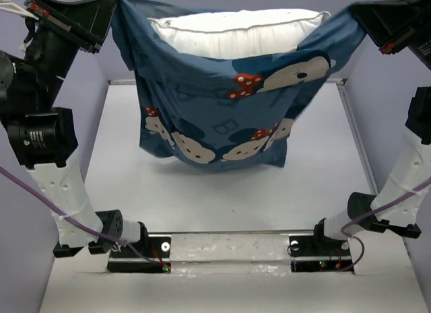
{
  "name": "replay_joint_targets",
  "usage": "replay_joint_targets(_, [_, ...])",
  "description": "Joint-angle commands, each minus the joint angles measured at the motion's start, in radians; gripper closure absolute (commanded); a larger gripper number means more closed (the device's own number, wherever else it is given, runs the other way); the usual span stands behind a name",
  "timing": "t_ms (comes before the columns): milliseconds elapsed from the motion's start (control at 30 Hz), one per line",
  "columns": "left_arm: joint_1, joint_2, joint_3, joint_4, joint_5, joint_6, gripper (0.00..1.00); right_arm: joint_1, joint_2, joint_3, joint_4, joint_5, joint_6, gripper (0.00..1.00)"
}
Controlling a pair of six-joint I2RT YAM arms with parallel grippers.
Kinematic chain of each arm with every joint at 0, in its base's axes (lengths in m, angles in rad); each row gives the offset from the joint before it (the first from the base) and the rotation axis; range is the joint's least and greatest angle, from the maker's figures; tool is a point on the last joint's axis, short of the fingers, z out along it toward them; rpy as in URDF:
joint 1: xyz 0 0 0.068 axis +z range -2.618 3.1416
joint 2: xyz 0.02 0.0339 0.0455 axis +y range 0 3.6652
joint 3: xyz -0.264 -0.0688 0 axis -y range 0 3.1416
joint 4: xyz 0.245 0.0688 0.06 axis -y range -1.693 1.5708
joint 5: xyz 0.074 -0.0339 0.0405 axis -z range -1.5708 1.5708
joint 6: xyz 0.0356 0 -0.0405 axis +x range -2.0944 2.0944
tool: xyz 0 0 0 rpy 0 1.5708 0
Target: Put the pillow into the pillowcase
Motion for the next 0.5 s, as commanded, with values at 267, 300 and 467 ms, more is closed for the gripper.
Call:
replay_joint_targets(267, [0.045,-0.128,-0.366,0.527,0.097,-0.272,1.0,-0.041,-0.066,-0.288,0.372,-0.009,0.163,1.0])
replay_joint_targets(300, [0.066,-0.124,-0.262,0.647,0.158,-0.354,1.0,-0.066,-0.011,-0.107,0.363,-0.093,0.202,1.0])
replay_joint_targets(467, [0.073,-0.151,-0.349,0.406,0.048,-0.219,1.0,-0.081,-0.122,-0.333,0.452,0.027,0.213,1.0])
